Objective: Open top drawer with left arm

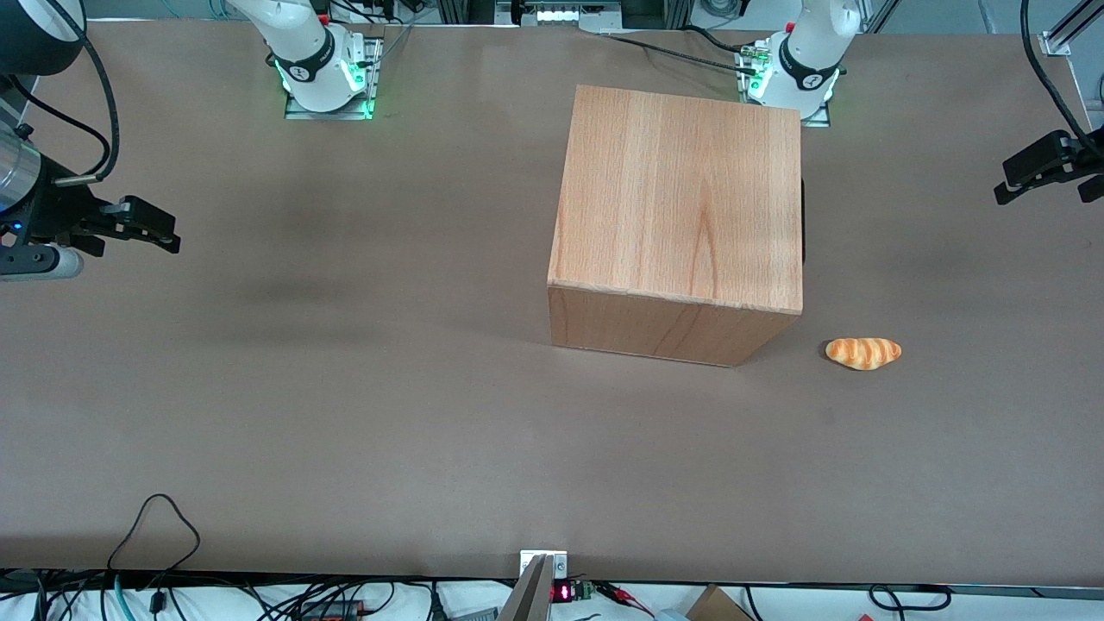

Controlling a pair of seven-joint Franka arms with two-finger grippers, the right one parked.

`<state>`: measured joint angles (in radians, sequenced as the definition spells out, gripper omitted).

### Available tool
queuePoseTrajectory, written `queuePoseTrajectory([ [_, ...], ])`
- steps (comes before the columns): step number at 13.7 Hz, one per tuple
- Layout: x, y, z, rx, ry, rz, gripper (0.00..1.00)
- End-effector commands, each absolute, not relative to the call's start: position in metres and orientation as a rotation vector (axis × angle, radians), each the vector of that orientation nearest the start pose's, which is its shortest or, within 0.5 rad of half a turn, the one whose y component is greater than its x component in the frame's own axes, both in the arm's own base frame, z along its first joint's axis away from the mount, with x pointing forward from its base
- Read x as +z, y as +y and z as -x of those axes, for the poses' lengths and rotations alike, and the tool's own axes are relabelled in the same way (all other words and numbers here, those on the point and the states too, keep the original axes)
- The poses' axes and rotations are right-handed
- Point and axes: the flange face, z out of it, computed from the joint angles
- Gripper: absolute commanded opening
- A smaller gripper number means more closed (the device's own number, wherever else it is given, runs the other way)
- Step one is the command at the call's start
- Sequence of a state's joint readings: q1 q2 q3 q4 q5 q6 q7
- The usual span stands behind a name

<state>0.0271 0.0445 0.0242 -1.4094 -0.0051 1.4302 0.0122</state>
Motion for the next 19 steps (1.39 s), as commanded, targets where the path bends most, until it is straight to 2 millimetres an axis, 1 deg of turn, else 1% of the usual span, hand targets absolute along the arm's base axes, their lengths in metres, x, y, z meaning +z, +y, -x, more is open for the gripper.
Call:
queuePoseTrajectory([
  [1, 0.669, 0.019, -0.547, 0.077, 0.003, 3.147, 1.00],
  [7, 0.670, 0.025, -0.545, 0.079, -0.014, 3.146, 1.00],
  [9, 0.668, 0.023, -0.546, 0.087, -0.028, 3.147, 1.00],
  [13, 0.658, 0.018, -0.547, 0.137, -0.015, 3.147, 1.00],
  [18, 0.656, 0.012, -0.548, 0.142, -0.003, 3.149, 1.00],
  [19, 0.655, 0.008, -0.548, 0.147, 0.009, 3.148, 1.00],
])
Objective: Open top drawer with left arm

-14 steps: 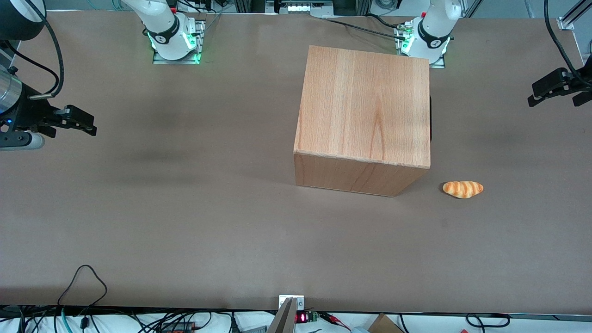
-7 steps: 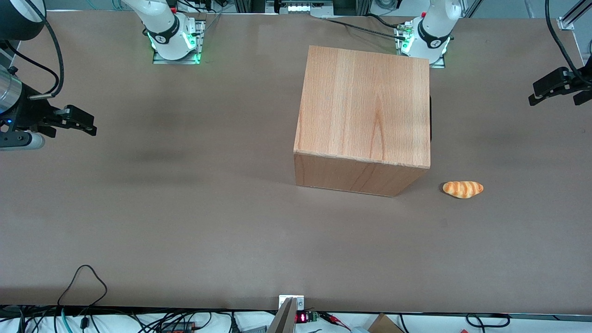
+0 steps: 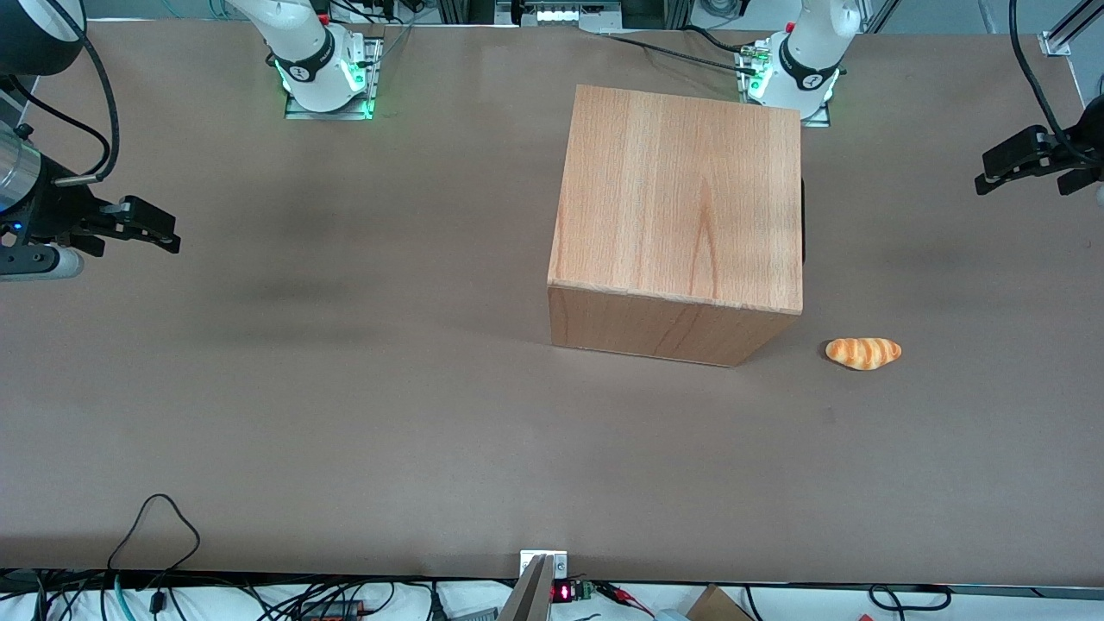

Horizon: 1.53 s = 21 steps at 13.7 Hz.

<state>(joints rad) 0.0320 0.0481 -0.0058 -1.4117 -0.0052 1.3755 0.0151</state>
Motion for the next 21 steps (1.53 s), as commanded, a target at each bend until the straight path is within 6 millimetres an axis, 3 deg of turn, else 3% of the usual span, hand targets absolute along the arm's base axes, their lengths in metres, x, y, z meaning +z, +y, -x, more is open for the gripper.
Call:
queuePoseTrajectory([
  [1, 0.655, 0.005, -0.548, 0.147, 0.016, 3.148, 1.00],
  [11, 0.641, -0.007, -0.547, 0.195, 0.062, 3.147, 1.00],
  [16, 0.602, -0.035, -0.548, 0.243, 0.141, 3.180, 1.00],
  [21, 0.552, -0.046, -0.546, 0.292, 0.129, 3.266, 1.00],
])
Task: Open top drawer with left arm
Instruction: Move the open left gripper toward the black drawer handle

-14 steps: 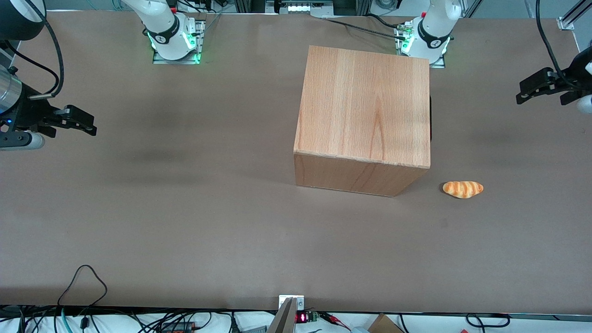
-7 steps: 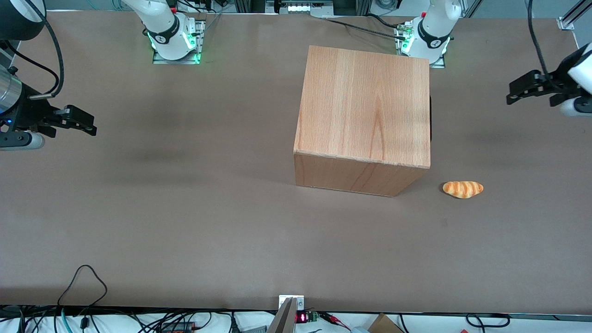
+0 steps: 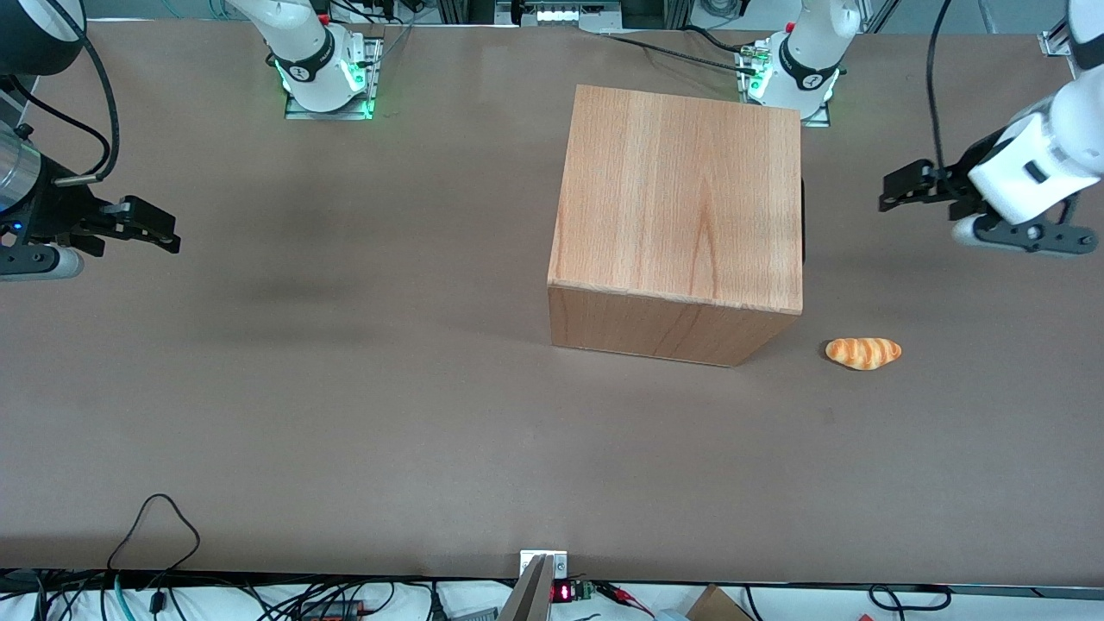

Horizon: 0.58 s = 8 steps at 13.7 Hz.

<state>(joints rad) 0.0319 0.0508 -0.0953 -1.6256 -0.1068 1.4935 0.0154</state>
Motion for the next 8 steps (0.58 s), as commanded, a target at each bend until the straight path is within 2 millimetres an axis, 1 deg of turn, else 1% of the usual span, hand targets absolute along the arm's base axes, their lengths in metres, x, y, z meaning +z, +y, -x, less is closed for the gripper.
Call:
queuePoseTrajectory([
  [1, 0.541, -0.047, -0.545, 0.293, 0.124, 3.273, 1.00],
  [3, 0.519, -0.053, -0.544, 0.300, 0.125, 3.284, 1.00],
  [8, 0.484, -0.057, -0.538, 0.345, 0.123, 3.291, 1.00],
])
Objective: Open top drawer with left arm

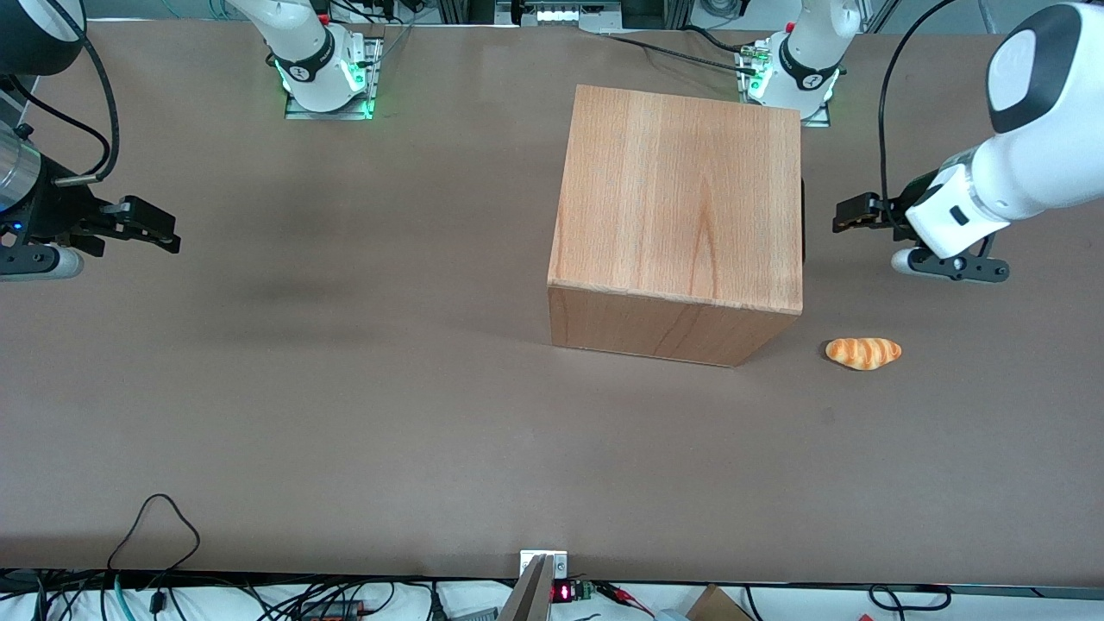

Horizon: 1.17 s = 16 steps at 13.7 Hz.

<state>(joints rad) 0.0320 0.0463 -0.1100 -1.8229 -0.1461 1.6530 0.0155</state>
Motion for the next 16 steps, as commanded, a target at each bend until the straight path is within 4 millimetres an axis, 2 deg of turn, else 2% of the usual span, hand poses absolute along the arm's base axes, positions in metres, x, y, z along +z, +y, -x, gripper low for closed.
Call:
queuePoseTrajectory([
  [1, 0.475, -0.058, -0.537, 0.351, 0.115, 3.297, 1.00],
  [10, 0.432, -0.063, -0.531, 0.402, 0.086, 3.344, 1.00],
  [16, 0.412, -0.062, -0.528, 0.449, 0.118, 3.356, 1.00],
])
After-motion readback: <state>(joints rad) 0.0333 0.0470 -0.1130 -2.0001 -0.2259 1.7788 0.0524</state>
